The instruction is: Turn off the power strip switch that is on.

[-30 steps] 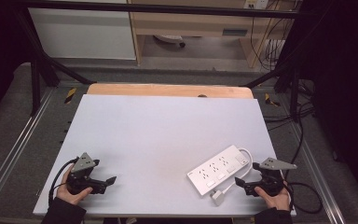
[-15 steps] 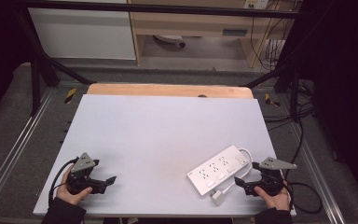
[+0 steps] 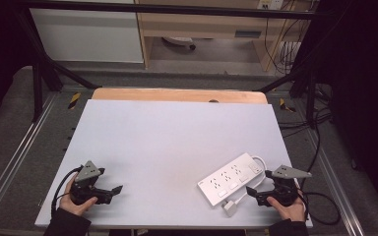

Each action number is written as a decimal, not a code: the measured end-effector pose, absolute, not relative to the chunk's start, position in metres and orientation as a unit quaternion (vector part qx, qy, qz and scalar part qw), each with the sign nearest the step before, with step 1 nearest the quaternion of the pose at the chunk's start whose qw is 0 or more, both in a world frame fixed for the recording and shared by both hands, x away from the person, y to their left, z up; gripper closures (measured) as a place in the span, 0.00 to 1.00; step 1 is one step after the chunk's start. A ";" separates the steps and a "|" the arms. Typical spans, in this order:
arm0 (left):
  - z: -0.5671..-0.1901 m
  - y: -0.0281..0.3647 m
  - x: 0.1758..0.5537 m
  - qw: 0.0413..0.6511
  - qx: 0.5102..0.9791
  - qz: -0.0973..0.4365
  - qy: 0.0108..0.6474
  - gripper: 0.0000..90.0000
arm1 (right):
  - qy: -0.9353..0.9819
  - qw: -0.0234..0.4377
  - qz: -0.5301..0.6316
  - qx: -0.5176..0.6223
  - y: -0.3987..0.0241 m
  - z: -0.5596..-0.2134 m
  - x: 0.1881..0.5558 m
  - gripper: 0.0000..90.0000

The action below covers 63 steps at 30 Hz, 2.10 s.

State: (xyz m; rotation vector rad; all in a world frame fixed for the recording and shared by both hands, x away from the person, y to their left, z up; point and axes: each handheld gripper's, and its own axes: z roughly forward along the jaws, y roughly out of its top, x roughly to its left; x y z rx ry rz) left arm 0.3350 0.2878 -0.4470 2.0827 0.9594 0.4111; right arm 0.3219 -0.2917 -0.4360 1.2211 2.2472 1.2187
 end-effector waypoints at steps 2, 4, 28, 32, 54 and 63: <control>-0.447 0.288 0.335 0.394 0.822 0.161 0.379 0.04 | 0.784 0.152 0.426 0.426 -0.291 -0.436 0.322 0.01; -0.447 0.288 0.335 0.394 0.821 0.161 0.380 0.04 | 0.784 0.155 0.427 0.424 -0.290 -0.435 0.322 0.01; -0.447 0.289 0.336 0.394 0.820 0.162 0.382 0.05 | 0.784 0.166 0.420 0.426 -0.282 -0.428 0.323 0.03; -0.447 0.289 0.336 0.393 0.821 0.162 0.382 0.05 | 0.784 0.169 0.419 0.427 -0.278 -0.425 0.325 0.05; -0.447 0.289 0.335 0.395 0.819 0.164 0.383 0.05 | 0.781 0.183 0.408 0.436 -0.269 -0.416 0.333 0.19; -0.447 0.289 0.335 0.394 0.818 0.164 0.385 0.05 | 0.783 0.187 0.405 0.433 -0.266 -0.417 0.334 0.31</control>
